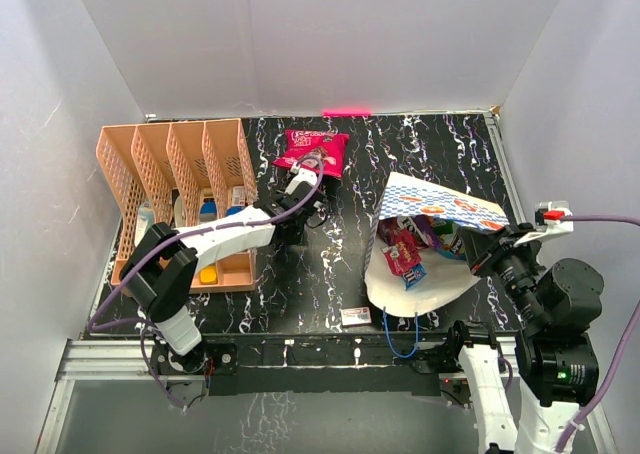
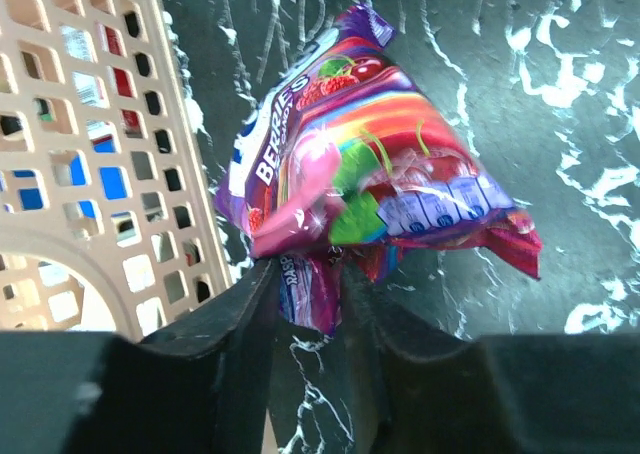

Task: Take the snacks out of the paper bag
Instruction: Place the snack at the center of the board, then take out the snack from the paper bag.

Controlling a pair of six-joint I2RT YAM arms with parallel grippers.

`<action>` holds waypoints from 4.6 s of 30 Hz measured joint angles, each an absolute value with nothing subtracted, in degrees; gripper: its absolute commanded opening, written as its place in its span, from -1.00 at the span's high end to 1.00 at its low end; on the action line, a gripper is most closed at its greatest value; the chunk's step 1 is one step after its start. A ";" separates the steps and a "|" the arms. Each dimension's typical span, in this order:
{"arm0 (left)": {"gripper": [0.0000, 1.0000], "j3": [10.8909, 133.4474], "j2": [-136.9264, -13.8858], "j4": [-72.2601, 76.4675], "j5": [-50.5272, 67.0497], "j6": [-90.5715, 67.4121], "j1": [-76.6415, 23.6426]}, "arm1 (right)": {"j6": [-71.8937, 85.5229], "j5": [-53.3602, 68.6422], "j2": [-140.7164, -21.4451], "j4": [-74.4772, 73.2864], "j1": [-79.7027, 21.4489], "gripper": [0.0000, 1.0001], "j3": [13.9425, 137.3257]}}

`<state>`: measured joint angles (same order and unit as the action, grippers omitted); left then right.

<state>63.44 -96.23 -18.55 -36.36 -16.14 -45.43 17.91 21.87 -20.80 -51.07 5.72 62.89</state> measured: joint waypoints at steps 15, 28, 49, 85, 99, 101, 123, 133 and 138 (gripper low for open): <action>-0.47 62.65 -65.01 -18.06 -6.79 -23.24 -45.82 | 16.38 25.26 -19.90 -47.24 5.72 0.84 62.02; -0.08 57.17 -66.96 -4.23 -17.41 -27.22 -80.44 | 14.48 22.87 -24.21 -43.42 4.95 0.84 62.13; -0.05 86.37 -107.11 -2.87 -41.06 -23.42 -86.32 | 14.46 22.41 -29.98 -43.66 4.82 0.84 65.63; 0.38 103.63 -129.73 -15.81 -49.25 -36.25 -78.08 | 15.59 22.61 -30.00 -44.91 4.82 0.84 68.47; 0.35 100.53 -123.92 -15.92 -43.92 -34.15 -78.04 | 15.49 22.11 -29.87 -44.97 4.82 0.84 68.47; 0.33 99.63 -122.83 -15.20 -42.78 -33.95 -77.67 | 15.49 22.11 -29.65 -44.97 4.82 0.84 68.47; 0.68 99.74 -123.28 -17.32 -33.45 -34.06 -74.76 | 15.33 21.98 -29.47 -45.23 4.82 0.84 68.47; 1.00 99.37 -122.89 -16.05 -27.20 -28.01 -74.61 | 15.33 21.98 -29.23 -45.17 4.82 0.84 68.47; 1.00 94.26 -116.16 -14.85 -21.08 -23.77 -74.43 | 15.51 22.00 -28.53 -44.86 4.82 0.84 67.35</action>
<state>94.26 -116.16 -14.85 -21.08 -23.77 -74.43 15.51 22.00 -28.53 -44.86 4.82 67.35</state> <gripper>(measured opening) 0.051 0.080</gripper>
